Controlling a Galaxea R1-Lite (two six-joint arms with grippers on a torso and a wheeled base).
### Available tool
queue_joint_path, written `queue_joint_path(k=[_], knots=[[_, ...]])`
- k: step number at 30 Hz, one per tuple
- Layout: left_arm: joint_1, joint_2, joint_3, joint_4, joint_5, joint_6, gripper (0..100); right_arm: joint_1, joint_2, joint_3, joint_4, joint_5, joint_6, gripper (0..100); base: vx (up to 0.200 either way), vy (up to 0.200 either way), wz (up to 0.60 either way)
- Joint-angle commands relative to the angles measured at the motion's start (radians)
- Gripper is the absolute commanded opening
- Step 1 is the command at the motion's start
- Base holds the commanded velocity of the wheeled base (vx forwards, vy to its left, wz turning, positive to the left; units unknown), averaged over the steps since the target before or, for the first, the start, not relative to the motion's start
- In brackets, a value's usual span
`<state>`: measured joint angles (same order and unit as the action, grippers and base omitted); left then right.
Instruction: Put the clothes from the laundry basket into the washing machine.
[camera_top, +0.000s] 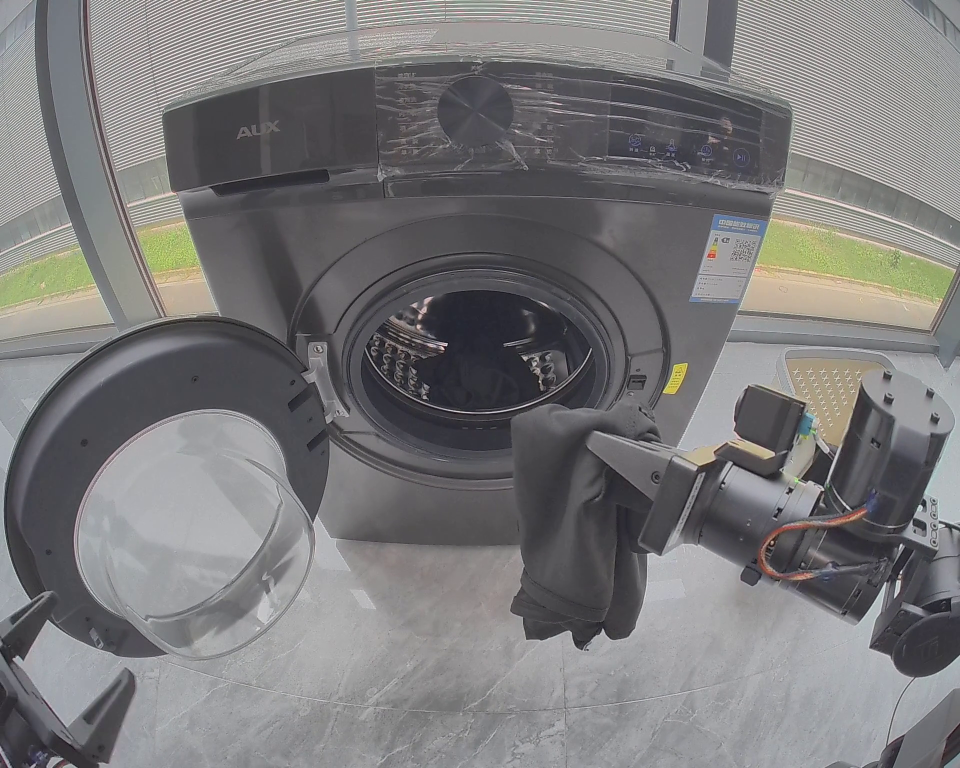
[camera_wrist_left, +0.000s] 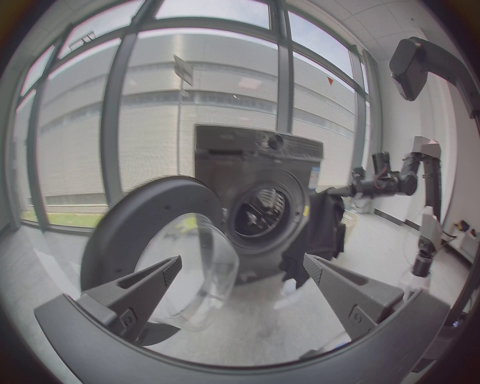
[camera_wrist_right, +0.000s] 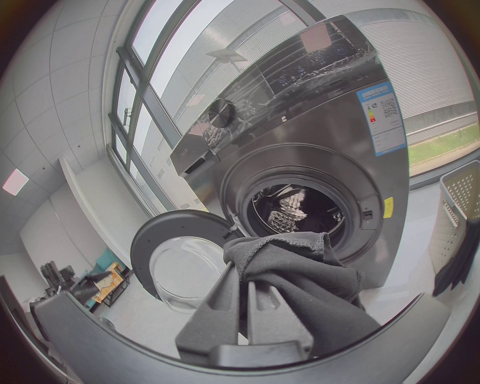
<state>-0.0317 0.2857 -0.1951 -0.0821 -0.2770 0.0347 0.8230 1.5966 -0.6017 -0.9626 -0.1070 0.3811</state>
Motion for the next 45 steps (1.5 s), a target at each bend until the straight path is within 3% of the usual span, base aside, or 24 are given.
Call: queue_joint_path(k=[1,9,19,25,33,45], knots=[[-0.048,0.403,0.034,-0.131,-0.197,0.044,100,0.058,0.085,-0.136,-0.01,0.009,0.042,0,0.0,0.0,0.0],[-0.152,0.673,0.039,-0.3,-0.203,0.045,100,0.067,0.161,-0.204,-0.079,-0.002,0.042,0,0.0,0.0,0.0],[-0.261,1.107,0.039,-0.645,-0.203,0.047,100,0.061,0.183,-0.214,-0.085,-0.008,0.044,0,0.0,0.0,0.0],[-0.327,1.259,0.023,-0.782,-0.205,0.045,100,0.065,0.183,-0.23,-0.085,-0.006,0.045,0,0.0,0.0,0.0],[-0.395,1.408,-0.032,-0.851,-0.208,0.042,100,0.067,0.178,-0.23,-0.085,-0.008,0.045,0,0.0,0.0,0.0],[-0.415,1.587,-0.121,-0.941,-0.197,0.027,100,0.07,0.172,-0.228,-0.085,-0.008,0.045,0,0.0,0.0,0.0]])
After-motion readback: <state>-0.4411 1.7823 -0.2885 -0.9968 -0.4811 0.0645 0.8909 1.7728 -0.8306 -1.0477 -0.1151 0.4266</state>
